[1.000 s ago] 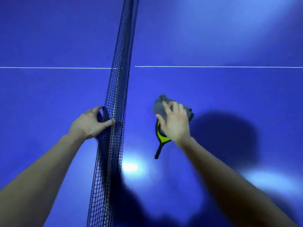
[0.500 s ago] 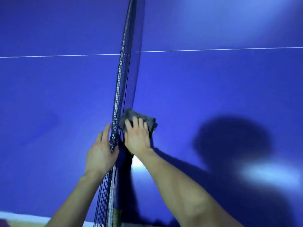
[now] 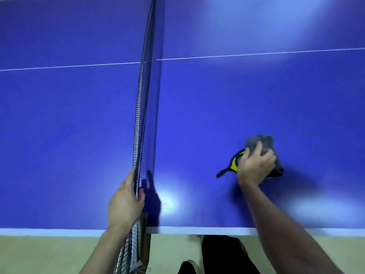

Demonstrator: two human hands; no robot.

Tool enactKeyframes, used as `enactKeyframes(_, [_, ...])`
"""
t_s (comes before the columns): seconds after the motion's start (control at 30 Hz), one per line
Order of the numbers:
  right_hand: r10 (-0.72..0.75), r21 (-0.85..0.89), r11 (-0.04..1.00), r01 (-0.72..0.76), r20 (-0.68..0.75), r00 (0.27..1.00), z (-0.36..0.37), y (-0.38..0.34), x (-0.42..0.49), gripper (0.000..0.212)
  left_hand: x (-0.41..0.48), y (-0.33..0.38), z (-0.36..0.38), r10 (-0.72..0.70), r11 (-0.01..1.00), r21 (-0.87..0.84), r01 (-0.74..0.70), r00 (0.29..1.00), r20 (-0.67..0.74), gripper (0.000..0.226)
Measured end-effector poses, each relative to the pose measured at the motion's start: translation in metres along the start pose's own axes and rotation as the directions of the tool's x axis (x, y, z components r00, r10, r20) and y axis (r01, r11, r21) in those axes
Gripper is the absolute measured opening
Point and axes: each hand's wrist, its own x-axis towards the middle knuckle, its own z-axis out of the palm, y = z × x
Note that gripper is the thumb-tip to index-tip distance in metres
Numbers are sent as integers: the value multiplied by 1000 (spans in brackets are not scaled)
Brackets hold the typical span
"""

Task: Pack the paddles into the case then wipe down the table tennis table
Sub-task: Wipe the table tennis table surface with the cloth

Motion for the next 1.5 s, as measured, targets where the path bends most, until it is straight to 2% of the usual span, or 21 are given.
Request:
enactKeyframes(0.03, [-33, -1, 999, 33, 29, 999, 0, -29, -34, 49, -20, -9, -2, -13, 1000, -13, 13, 1000, -10, 70])
enactKeyframes(0.1, [-244, 42, 970, 241, 144, 959, -3, -97, -105, 53, -46, -17, -3, -31, 999, -21, 30, 999, -23, 65])
enactKeyframes(0.13, [-398, 91, 918, 387, 191, 897, -9, -126, -147, 55, -62, -22, -4, -50, 999, -16, 49, 998, -34, 64])
enactKeyframes(0.2, [-660, 197, 750, 631, 287, 695, -24, -159, -214, 57, -89, -32, -4, -82, 997, 6, 82, 996, -44, 62])
enactKeyframes(0.23, [-724, 244, 687, 685, 309, 616, -32, -162, -229, 58, -98, -38, -5, -94, 995, 24, 95, 995, -41, 60])
enactKeyframes(0.3, [-782, 322, 622, 713, 293, 550, -41, -135, -229, 57, -111, -48, -4, -112, 993, 42, 114, 993, -36, 54])
enactKeyframes(0.37, [-778, 323, 628, 708, 227, 586, -47, -73, -202, 55, -118, -53, -2, -114, 993, 40, 115, 993, -27, 44])
enactKeyframes(0.43, [-668, 261, 740, 620, 176, 723, -54, 13, -159, 52, -124, -53, -2, -106, 994, 36, 107, 994, -18, 30])
enactKeyframes(0.53, [-340, 155, 933, 325, 80, 937, -77, 137, -96, 51, -129, -51, -7, -83, 996, 33, 83, 997, -1, 15])
enactKeyframes(0.6, [-80, 79, 994, 79, 18, 997, -83, 163, -84, 52, -132, -49, -14, -70, 996, 54, 70, 997, 9, 15])
enactKeyframes(0.67, [84, 23, 996, -84, -15, 996, -69, 132, -107, 49, -139, -49, -22, -77, 995, 63, 77, 997, 3, 17])
enactKeyframes(0.7, [87, 24, 996, -87, -16, 996, -64, 99, -129, 50, -143, -50, -26, -88, 994, 62, 88, 996, -8, 21])
enactKeyframes(0.73, [33, 28, 999, -33, 1, 999, -60, 61, -157, 51, -148, -51, -29, -94, 994, 58, 95, 995, -21, 24])
enactKeyframes(0.8, [-215, 102, 974, 203, 121, 969, -57, -18, -227, 55, -155, -55, -35, -106, 992, 72, 108, 994, -39, 29])
enactKeyframes(0.9, [-586, 245, 810, 533, 303, 752, -72, -98, -317, 63, -165, -61, -41, -99, 984, 138, 108, 993, -68, 36])
enactKeyframes(1.0, [-708, 326, 707, 628, 317, 631, -75, -93, -308, 61, -167, -55, -43, -5, 976, 213, 37, 989, -147, 46])
enactKeyframes(1.07, [-747, 329, 665, 670, 283, 602, -73, -46, -272, 57, -164, -43, -36, 108, 962, 268, -54, 976, -190, 55])
enactKeyframes(1.23, [-531, 247, 837, 488, 151, 834, -91, 153, -140, 52, -148, 10, -1, 365, 908, 282, -311, 916, -166, 55])
enactKeyframes(1.33, [-222, 99, 972, 215, 72, 972, -103, 249, -53, 53, -147, 37, 21, 377, 906, 243, -347, 922, -90, 48])
enactKeyframes(1.43, [123, -28, 992, -122, 6, 992, -82, 238, -26, 52, -151, 52, 41, 285, 932, 240, -271, 958, -22, 36])
enactKeyframes(1.5, [89, -32, 996, -89, 4, 996, -68, 175, -48, 55, -154, 62, 57, 215, 947, 242, -213, 976, 19, 26])
